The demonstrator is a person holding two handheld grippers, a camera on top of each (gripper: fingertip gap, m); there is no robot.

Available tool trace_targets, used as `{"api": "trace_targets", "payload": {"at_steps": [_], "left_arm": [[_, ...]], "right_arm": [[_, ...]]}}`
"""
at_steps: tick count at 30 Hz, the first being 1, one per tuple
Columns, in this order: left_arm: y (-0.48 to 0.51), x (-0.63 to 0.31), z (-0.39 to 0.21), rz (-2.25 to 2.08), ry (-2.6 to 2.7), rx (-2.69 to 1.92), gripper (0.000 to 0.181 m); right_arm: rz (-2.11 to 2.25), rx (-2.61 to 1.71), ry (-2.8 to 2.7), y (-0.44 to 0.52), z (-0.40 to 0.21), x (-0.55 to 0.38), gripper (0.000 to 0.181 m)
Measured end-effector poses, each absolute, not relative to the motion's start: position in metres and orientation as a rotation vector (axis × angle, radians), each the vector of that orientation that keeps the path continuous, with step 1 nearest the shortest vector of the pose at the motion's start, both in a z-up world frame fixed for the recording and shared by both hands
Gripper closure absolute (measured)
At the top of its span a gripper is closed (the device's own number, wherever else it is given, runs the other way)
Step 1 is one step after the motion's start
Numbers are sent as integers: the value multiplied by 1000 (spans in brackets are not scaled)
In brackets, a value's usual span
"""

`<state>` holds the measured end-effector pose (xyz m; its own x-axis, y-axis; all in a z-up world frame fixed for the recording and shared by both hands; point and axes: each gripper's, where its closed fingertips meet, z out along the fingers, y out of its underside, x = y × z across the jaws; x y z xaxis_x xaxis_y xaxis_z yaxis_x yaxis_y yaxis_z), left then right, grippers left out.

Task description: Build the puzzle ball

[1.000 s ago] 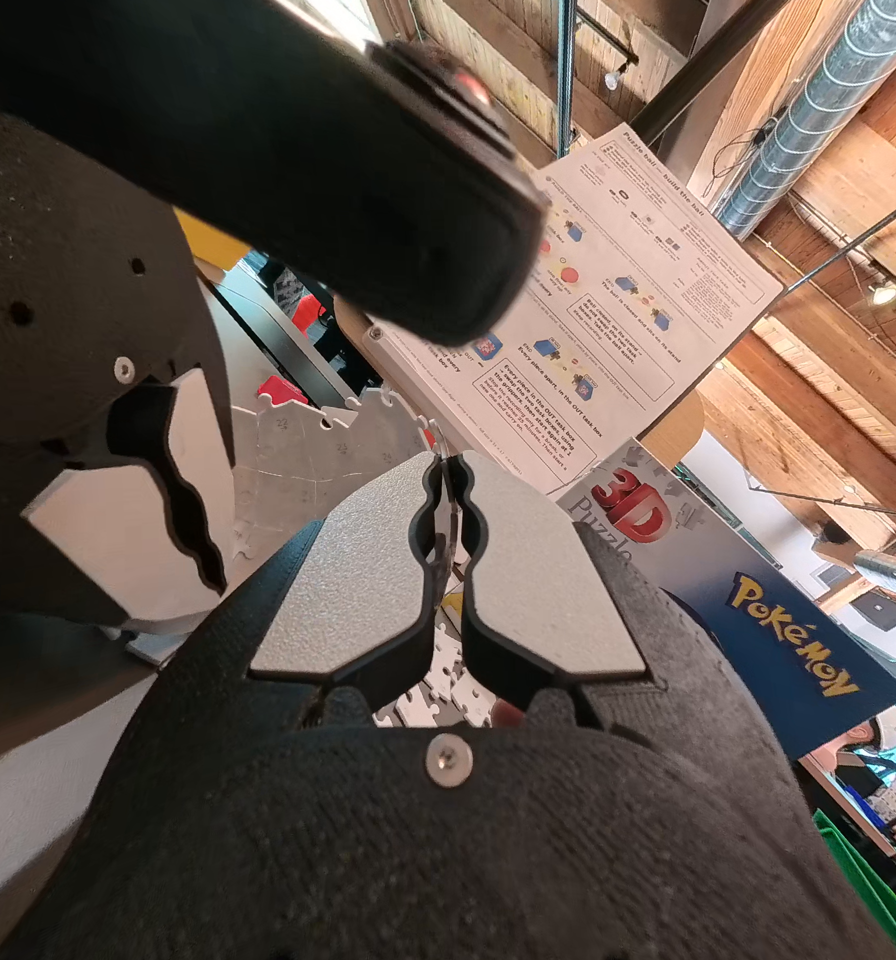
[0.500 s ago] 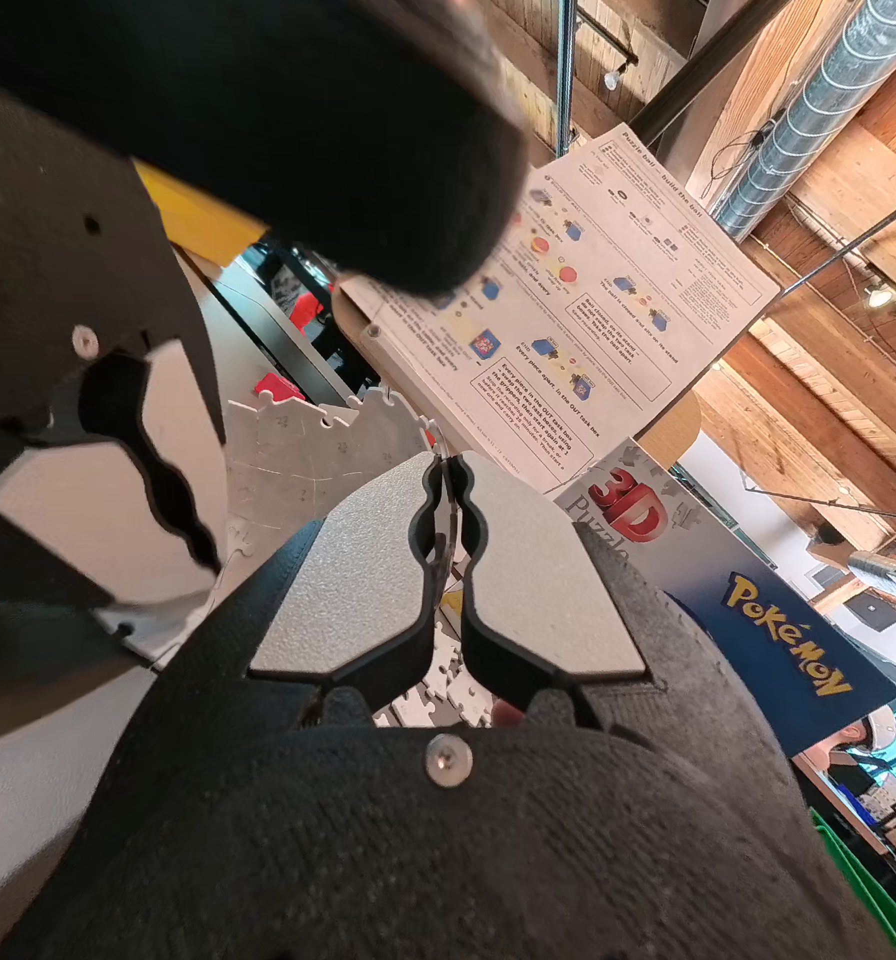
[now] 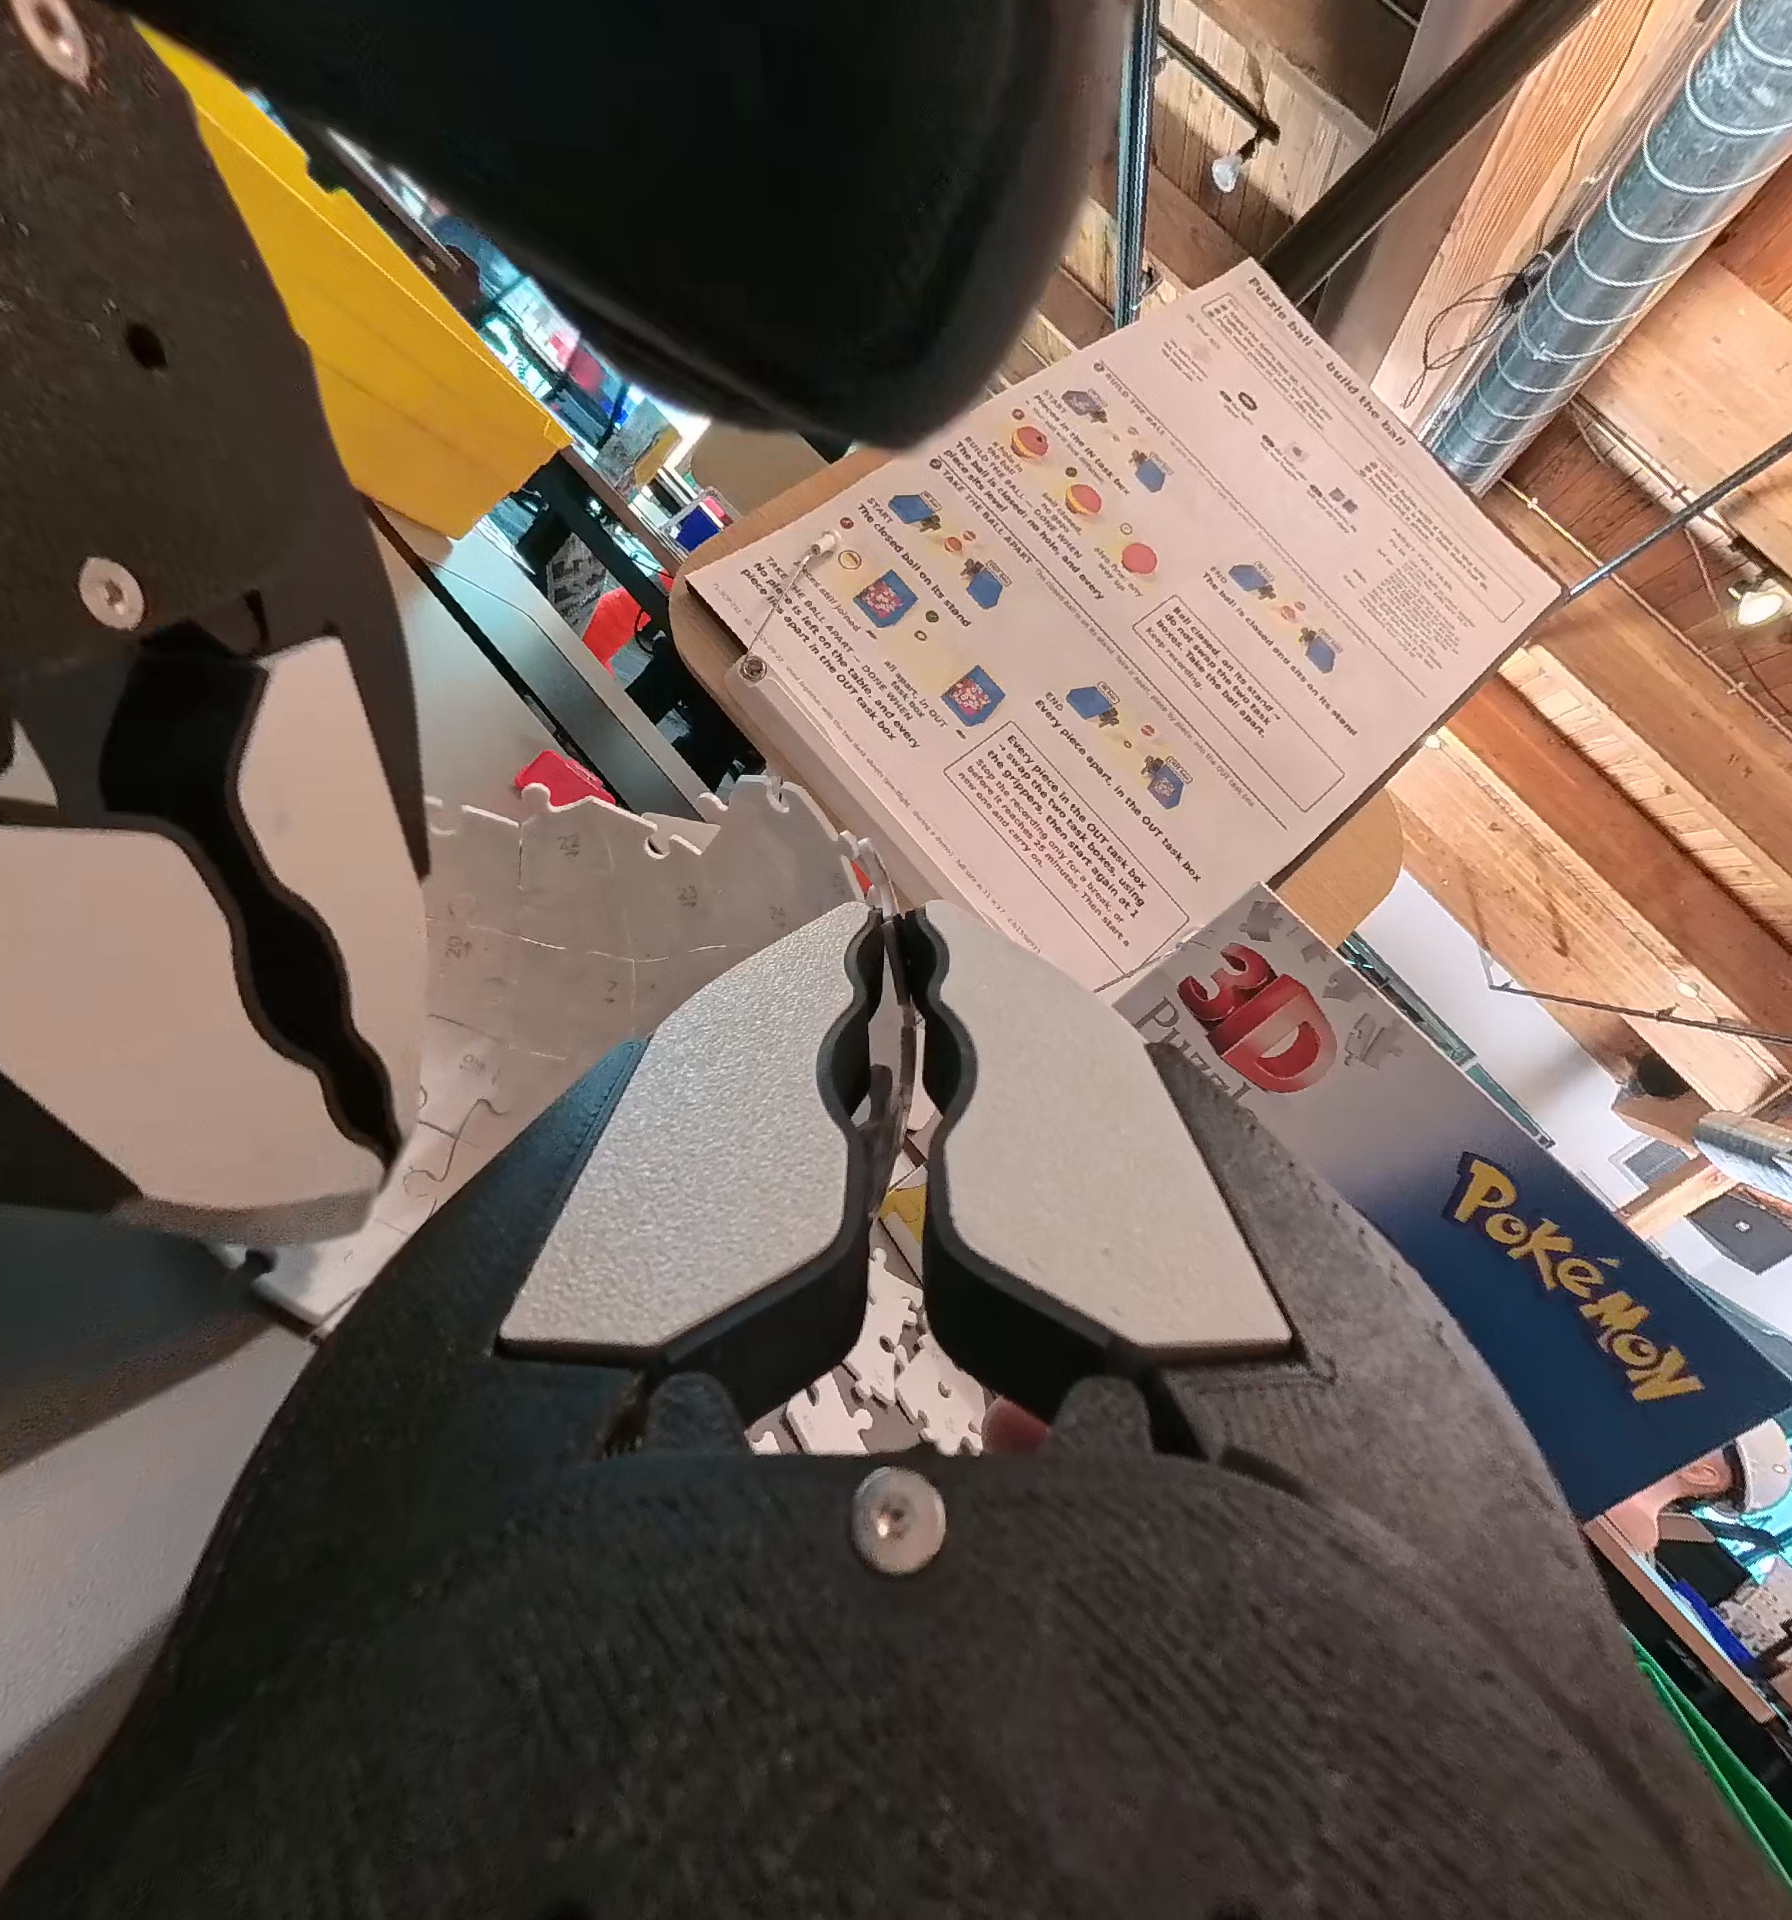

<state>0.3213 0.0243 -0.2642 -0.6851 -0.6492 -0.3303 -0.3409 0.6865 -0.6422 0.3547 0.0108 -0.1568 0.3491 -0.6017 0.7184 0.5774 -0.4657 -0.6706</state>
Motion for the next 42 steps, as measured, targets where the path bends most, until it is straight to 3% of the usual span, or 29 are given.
{"api": "trace_targets", "payload": {"at_steps": [42], "left_arm": [[41,313,-272,-715,2288,-892,181]], "right_arm": [[-1415,-1530,-74,20,-154,343,176]]}}
